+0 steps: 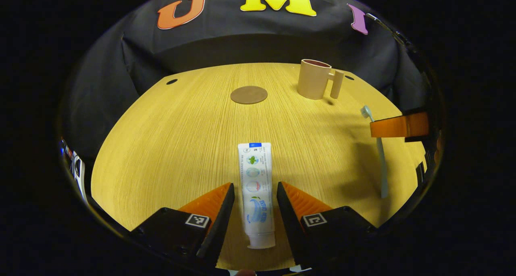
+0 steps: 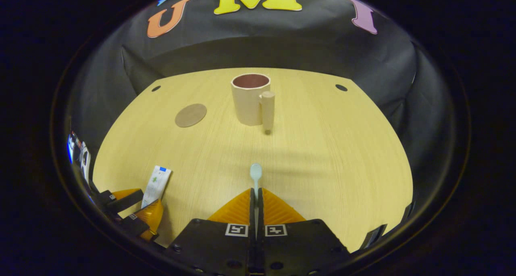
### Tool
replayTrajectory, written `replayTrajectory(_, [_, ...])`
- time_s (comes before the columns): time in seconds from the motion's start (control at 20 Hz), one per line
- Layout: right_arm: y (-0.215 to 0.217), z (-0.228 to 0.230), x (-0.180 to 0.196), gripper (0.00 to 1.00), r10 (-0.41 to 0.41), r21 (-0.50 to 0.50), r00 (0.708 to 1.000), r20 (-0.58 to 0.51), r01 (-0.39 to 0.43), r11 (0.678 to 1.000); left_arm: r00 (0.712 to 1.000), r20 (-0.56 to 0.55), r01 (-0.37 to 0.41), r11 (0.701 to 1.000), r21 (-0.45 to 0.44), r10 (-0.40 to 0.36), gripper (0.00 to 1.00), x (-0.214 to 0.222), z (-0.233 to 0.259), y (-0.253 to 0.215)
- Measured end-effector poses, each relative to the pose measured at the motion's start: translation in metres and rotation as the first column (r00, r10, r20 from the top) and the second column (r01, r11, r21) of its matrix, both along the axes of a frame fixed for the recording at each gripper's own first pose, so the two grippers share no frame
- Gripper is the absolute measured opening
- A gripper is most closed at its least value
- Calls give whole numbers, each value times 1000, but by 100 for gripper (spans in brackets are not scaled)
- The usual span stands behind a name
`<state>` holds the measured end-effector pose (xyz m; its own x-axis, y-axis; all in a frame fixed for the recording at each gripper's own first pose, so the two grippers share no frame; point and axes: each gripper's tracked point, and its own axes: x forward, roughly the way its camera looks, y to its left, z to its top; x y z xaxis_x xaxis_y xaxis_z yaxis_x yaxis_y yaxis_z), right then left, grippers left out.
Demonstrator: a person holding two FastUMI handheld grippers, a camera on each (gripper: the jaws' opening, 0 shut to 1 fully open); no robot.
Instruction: Put the toothbrush and toothpaste on the desktop into the cup, then pick up the cup and place it on the coaster on the desktop.
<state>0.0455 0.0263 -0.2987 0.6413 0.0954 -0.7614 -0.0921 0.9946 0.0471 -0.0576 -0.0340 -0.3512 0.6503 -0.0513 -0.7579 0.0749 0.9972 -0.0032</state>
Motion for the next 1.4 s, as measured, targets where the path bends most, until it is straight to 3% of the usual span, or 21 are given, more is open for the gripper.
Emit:
replayTrajectory(0.1, [-2,9,-2,0,0,9,1000,9,0,1000,1000,-2,2,1000,0,-2,73,4,-2,-1])
replayTrajectory(0.2, [-5,22,-5,0,-11,28,1000,24,10,1000,1000,-2,8,1000,4,-8,65,7,-1,-2])
replayTrajectory(0.4, [-12,50,-9,0,-15,51,998,66,12,999,1000,-9,-2,1000,-4,2,60,8,-1,-1])
replayTrajectory(0.45, [-12,56,-11,0,-15,53,997,79,11,999,1000,-13,1,1000,-8,-1,52,7,0,-1])
replayTrajectory(0.65, [-18,80,-10,4,5,38,990,141,-10,999,1000,-22,-14,999,-35,13,48,7,3,0])
replayTrajectory(0.8, [-19,95,-4,0,5,45,983,182,-14,999,999,7,-30,998,-50,31,45,10,15,0])
replayTrajectory(0.85, [-20,101,-1,0,3,49,982,191,-12,999,999,19,-31,998,-56,32,51,11,21,0])
replayTrajectory(0.9, [-20,106,4,0,1,55,980,201,-12,998,999,33,-34,998,-62,36,44,12,28,1])
replayTrajectory(1.2, [-19,153,64,0,-14,82,950,313,-12,997,990,130,-50,995,-89,61,43,30,74,5])
replayTrajectory(1.25, [-17,160,76,0,-13,84,944,329,-15,996,988,142,-51,995,-88,63,51,34,81,6])
replayTrajectory(1.35, [-11,173,100,0,-6,88,932,364,-29,996,976,200,-69,995,-66,81,42,45,95,16])
replayTrajectory(1.4, [-7,180,112,0,1,87,925,380,-37,995,970,231,-55,996,-64,69,19,49,109,15])
